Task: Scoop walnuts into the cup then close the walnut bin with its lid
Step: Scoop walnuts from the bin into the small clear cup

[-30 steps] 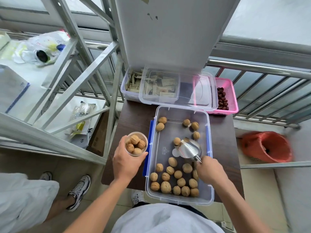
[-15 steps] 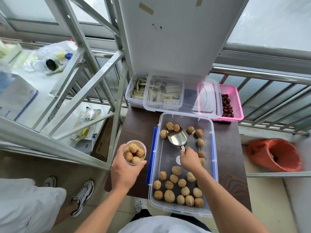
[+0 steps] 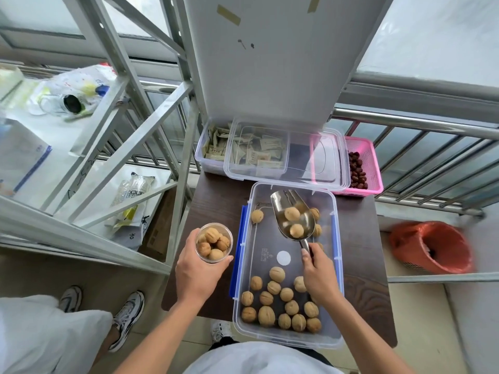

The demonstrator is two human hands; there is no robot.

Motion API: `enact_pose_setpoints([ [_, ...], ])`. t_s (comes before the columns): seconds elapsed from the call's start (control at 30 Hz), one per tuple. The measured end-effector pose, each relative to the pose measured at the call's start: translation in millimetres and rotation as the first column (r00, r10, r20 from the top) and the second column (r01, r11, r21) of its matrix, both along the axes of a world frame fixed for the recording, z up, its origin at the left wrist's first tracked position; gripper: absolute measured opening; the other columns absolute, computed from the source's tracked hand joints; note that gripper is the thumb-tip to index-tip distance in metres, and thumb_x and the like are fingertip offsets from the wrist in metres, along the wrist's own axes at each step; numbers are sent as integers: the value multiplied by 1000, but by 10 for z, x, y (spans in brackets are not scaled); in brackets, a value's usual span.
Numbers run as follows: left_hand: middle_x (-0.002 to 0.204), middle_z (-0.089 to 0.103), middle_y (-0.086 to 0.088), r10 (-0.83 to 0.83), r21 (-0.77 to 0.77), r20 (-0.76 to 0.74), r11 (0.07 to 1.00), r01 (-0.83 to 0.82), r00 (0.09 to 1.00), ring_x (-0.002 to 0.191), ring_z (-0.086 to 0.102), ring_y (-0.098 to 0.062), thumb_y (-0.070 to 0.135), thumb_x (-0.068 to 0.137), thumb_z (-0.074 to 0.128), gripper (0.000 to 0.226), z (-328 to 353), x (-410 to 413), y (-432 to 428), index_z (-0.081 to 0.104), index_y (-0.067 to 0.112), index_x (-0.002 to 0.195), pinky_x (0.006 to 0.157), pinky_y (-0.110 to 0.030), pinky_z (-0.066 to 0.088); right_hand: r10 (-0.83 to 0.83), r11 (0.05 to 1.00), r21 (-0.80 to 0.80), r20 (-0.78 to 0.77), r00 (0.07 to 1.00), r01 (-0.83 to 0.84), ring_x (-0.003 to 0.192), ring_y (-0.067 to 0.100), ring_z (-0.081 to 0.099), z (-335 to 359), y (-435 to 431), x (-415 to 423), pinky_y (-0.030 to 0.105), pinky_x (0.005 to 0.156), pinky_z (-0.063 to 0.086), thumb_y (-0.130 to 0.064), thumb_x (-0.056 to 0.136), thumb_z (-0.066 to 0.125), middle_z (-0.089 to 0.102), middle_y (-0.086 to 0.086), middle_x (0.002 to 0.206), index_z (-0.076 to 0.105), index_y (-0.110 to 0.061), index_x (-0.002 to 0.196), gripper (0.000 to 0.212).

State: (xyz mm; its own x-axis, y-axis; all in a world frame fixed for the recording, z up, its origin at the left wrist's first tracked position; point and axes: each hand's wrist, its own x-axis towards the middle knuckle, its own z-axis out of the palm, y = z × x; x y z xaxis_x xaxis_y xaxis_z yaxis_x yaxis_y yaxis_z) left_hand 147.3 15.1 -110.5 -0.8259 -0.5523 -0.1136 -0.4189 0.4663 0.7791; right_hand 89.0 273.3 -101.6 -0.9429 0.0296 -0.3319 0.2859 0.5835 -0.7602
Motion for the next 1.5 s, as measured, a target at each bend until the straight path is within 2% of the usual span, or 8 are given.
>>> enact_pose_setpoints([
  [0.1,132,65,-1,-25,7,-12,1000,25,1000,120,62,-19,35,61,100,100,12,-30,43,50,22,146,98,-31,52,39,999,20,-8,999,-38,58,13,45,157,111,64,33,56,38,-20,102,47,54,1,66,54,-20,84,20],
  [0.3,130,67,1,-48,-5,10,999,48,999,119,64,-19,43,58,99,102,-6,-54,100,50,25,145,100,-41,56,137,984,118,6,991,-137,67,22,59,454,324,124,40,63,48,-19,100,53,65,3,71,64,-20,91,14],
  [0.47,132,66,1,-63,5,28,998,63,998,120,64,-17,47,58,98,102,5,-53,101,49,28,146,100,-40,56,307,946,77,93,947,-314,54,5,47,765,414,129,30,56,41,-23,99,56,59,-2,63,67,-21,85,18],
  [0.7,128,66,5,-84,13,38,996,84,996,117,64,-13,55,59,89,96,13,-37,107,50,30,143,97,-37,57,526,827,163,113,843,-538,49,9,35,1327,141,108,27,52,33,-23,97,57,47,-7,53,58,-20,70,27],
  [0.97,125,63,4,-73,30,19,997,72,997,113,62,-13,49,67,88,89,86,-20,128,49,26,144,95,-32,54,591,735,282,179,787,-616,47,10,36,1654,-59,107,28,50,34,-25,94,57,50,-3,52,59,-17,68,27],
  [1.1,122,65,8,-64,31,30,998,63,997,111,64,-14,51,67,86,82,69,-17,97,52,30,139,94,-40,56,623,712,270,182,761,-648,49,11,38,1736,-16,107,27,50,33,-28,95,59,51,-1,55,62,-18,72,25],
  [1.3,120,65,8,-79,-36,0,996,79,997,111,62,-13,43,63,93,85,114,-44,65,54,27,137,91,-28,50,432,883,129,158,888,-452,47,4,36,1624,219,34,28,53,33,-26,97,59,50,-3,53,70,-13,79,25],
  [1.5,118,68,7,-45,-53,7,998,46,999,107,64,-16,43,59,97,85,143,-124,3,54,31,132,87,-33,55,187,938,237,272,944,-254,43,11,38,1155,430,41,28,51,32,-26,97,60,51,-3,46,71,-13,72,30],
])
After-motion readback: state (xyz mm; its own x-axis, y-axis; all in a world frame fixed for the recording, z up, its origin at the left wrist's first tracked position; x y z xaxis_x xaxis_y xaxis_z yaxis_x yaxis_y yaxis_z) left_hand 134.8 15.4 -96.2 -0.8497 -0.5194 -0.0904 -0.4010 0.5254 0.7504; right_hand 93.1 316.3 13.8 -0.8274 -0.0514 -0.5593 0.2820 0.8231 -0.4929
